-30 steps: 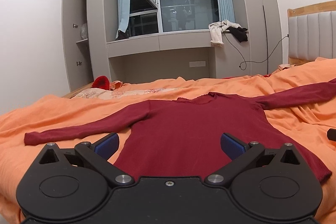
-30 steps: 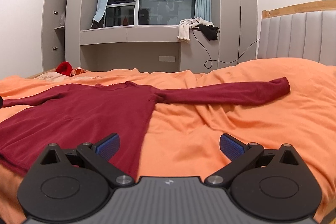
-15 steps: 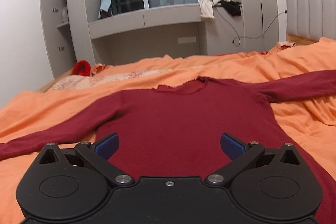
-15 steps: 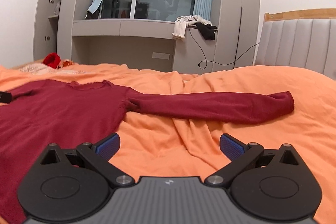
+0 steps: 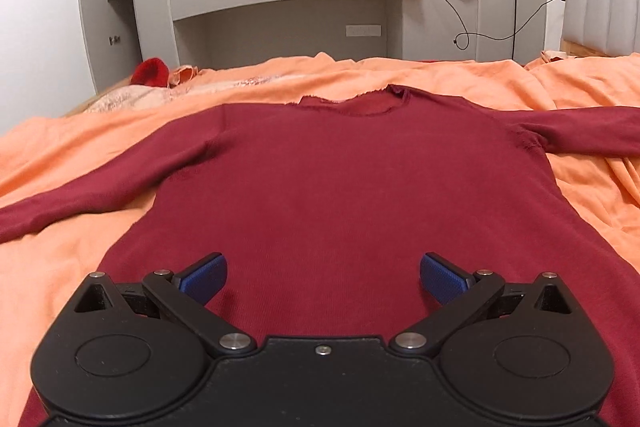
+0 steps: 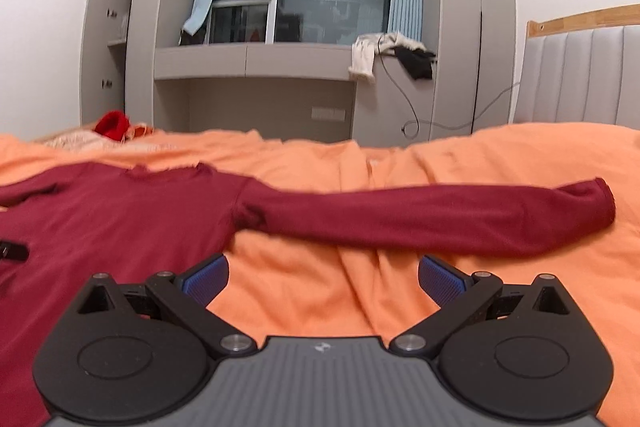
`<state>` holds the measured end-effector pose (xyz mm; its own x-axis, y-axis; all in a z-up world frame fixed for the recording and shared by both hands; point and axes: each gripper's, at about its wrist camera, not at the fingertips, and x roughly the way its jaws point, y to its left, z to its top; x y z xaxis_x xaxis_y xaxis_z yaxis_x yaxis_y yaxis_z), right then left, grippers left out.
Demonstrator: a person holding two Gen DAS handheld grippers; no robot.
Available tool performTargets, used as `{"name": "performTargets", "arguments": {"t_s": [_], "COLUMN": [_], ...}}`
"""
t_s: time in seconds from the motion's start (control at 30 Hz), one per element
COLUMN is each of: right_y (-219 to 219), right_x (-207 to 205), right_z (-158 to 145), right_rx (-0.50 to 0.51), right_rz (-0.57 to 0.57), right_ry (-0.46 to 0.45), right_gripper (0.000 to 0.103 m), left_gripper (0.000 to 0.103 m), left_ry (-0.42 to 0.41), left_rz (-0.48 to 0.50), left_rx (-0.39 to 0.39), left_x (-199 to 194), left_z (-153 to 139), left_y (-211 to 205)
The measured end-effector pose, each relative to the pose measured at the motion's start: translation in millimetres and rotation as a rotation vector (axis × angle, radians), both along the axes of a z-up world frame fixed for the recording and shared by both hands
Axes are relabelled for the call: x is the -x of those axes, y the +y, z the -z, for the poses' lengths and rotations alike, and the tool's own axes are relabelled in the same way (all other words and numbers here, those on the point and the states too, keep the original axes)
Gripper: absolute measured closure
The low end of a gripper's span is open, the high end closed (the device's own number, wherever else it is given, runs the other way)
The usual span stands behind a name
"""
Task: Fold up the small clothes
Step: 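Move the right tool down toward the cuff of one sweater sleeve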
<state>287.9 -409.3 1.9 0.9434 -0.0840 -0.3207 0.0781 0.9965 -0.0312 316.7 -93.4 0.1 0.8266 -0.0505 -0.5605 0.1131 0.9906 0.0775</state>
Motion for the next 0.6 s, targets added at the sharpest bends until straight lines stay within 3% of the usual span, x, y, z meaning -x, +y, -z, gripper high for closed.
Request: {"name": "performTargets", "arguments": {"t_s": [0.17,0.3,0.47,0.6], "right_y": [-33,-53,-80,-103], "right_x": [-19,-27,-32,-31], "right_z": [8,19,26,25], "right_rx": [-0.071,-0.064,-0.183,-0.246], "right_rz": [0.044,0.072,0.089,0.208], "right_ry": [-0.023,-0.002,0.018,-0.007], "right_gripper": [0.0,0.0,0.0,0.0], "left_gripper": [0.0,0.0,0.0,0.0], "left_ry": [0.022,0.032,0.028,0.021], "left_rz": [-0.005,0.002,0.015,0.016], "left_rx": [0.0,-0.001,-0.007,-0.028], "left_x": [0,0,3,4], "left_z": [5,10,15,18], "left_y": [1,1,0,-4]}}
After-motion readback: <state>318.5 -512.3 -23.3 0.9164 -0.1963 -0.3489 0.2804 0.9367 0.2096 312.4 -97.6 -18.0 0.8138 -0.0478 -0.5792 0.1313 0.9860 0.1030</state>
